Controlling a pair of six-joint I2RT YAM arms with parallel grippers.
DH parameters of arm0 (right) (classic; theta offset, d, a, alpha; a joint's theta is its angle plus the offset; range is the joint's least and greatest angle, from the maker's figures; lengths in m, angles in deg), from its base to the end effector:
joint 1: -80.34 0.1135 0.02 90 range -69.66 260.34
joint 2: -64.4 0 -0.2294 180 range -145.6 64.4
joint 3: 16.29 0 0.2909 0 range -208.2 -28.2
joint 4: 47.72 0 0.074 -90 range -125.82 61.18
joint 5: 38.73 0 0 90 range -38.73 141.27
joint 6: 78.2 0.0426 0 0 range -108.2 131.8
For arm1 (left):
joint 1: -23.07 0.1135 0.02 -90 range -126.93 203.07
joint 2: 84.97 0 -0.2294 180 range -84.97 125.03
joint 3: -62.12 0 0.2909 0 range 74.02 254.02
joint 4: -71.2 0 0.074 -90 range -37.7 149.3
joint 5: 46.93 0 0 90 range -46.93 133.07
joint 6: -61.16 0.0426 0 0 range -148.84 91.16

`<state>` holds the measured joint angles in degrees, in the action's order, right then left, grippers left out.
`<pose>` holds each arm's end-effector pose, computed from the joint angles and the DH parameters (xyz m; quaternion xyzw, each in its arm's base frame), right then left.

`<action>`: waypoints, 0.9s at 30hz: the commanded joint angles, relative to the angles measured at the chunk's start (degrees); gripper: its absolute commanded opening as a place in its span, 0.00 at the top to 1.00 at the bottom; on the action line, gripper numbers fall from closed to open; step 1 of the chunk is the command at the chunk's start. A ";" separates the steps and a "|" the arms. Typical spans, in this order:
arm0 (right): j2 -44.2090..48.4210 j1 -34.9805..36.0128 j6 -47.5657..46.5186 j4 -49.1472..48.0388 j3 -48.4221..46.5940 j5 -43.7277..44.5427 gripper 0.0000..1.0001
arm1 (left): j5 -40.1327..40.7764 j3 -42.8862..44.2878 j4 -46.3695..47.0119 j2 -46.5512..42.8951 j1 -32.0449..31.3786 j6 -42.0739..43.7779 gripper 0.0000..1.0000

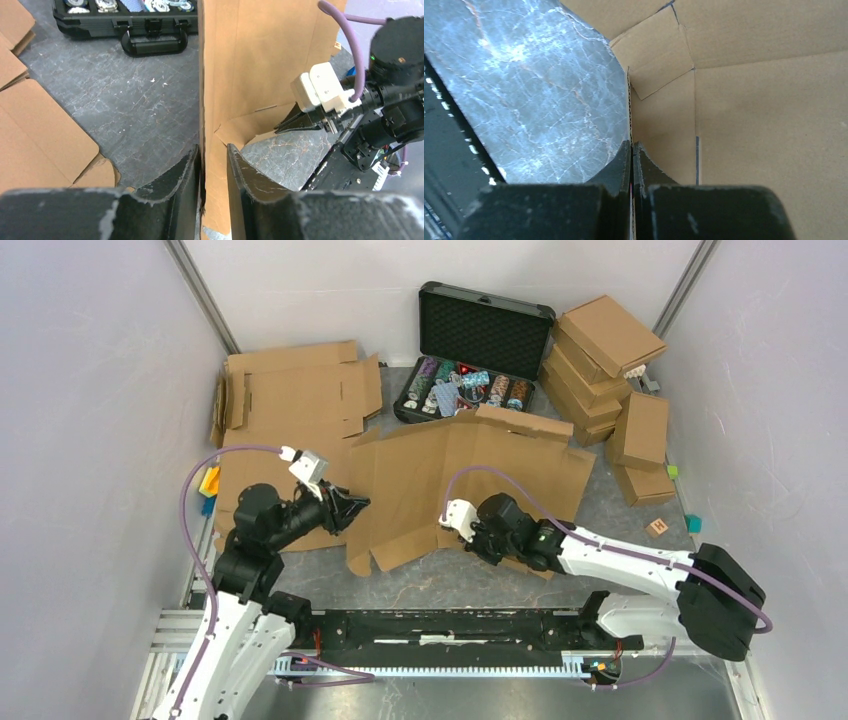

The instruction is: Fold the paper box

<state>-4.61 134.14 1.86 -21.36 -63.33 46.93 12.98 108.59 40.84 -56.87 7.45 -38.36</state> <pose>0.1657 0.2319 0.1318 -0.5046 0.7860 0.1656 0.3165 0.1889 -0.0750 0.2902 0.2031 0.7407 -0.3292 0.5493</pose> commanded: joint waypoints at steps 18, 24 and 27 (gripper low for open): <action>-7.64 16.33 -5.32 -6.71 1.16 19.99 0.87 | 0.04 11.01 0.47 17.87 -0.20 2.93 0.98; -1.34 15.84 -3.89 -9.33 1.95 18.18 0.58 | 0.75 12.17 -0.88 18.91 -0.18 3.04 0.98; 1.39 13.20 -2.90 -9.19 1.37 14.11 0.45 | 1.98 12.45 -0.97 19.25 -0.20 2.52 0.98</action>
<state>-7.98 149.81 -2.68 -27.83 -61.04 65.01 13.48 118.21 39.35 -38.01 7.45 -37.64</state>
